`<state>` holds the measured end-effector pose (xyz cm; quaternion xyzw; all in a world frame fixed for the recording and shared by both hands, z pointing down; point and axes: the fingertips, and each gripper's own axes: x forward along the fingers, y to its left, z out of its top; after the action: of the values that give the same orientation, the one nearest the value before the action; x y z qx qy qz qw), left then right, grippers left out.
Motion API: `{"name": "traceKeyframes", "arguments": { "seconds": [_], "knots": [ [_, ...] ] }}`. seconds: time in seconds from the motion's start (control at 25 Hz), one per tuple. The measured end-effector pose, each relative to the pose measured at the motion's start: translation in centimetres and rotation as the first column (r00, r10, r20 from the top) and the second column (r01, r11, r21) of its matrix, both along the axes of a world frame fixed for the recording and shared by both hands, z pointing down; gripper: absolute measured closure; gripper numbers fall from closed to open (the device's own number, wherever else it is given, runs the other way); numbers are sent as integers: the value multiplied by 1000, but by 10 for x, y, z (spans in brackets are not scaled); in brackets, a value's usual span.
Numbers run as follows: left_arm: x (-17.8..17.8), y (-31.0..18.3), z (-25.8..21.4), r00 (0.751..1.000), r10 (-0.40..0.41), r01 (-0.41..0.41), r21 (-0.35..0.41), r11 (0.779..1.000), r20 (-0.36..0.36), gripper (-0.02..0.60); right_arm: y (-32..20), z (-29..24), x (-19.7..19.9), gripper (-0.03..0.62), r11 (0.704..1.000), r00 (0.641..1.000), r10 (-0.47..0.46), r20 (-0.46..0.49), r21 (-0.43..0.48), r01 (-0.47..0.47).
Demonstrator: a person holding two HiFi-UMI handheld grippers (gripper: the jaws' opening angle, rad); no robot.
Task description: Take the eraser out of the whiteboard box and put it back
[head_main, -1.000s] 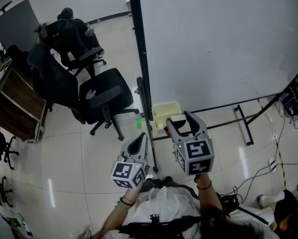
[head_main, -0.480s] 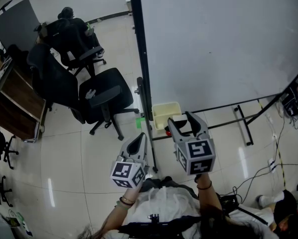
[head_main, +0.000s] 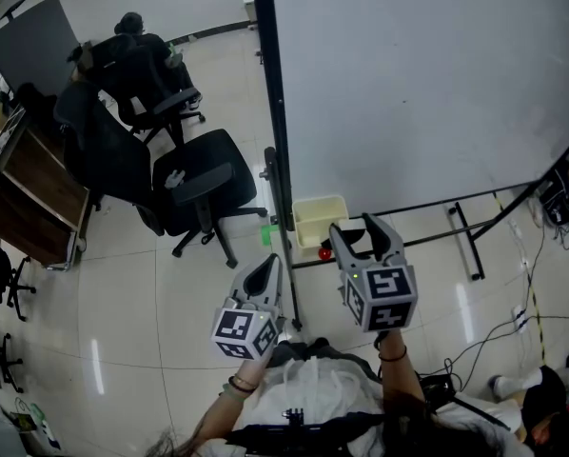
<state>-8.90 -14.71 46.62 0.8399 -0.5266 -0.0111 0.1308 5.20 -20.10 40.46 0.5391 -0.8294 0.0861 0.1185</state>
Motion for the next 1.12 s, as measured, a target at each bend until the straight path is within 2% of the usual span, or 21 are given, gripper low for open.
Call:
{"name": "traceKeyframes", "arguments": {
  "seconds": [0.2,0.4,0.68,0.72,0.76,0.8,0.88,0.96,1.04,1.12],
  "knots": [
    [3,0,-1,1000,8,-8,1,1000,0,597,-17,14,-13,321,1000,999,-7,-49,19,8],
    [1,0,0,1000,3,-3,3,1000,-3,597,-34,58,-31,306,999,986,-29,-165,-42,22],
    [-12,1,-1,999,-39,39,3,999,-7,597,-26,53,-30,303,1000,999,-7,-43,-9,6],
    [-11,1,-1,999,-38,38,4,999,-8,597,-21,45,-25,334,1000,1000,0,-15,16,1],
    [-11,2,-1,999,-36,36,4,999,-8,597,-15,35,-19,416,999,1000,10,21,53,-11],
    [-10,2,-1,999,-34,34,3,999,-7,597,-8,24,-14,568,995,998,25,63,95,-31],
    [-9,1,-1,1000,-29,29,2,1000,-5,597,6,4,-8,592,988,989,46,138,142,-65],
    [-6,0,-1,1000,-20,20,2,1000,-6,597,15,-3,-6,591,989,982,49,183,130,-73],
    [-1,0,-2,1000,-9,9,4,1000,-7,597,19,-3,-9,591,992,980,33,197,110,-55],
    [2,0,-2,1000,0,0,5,1000,-8,597,20,-1,-13,591,994,985,19,169,104,-37]
  ]
}}
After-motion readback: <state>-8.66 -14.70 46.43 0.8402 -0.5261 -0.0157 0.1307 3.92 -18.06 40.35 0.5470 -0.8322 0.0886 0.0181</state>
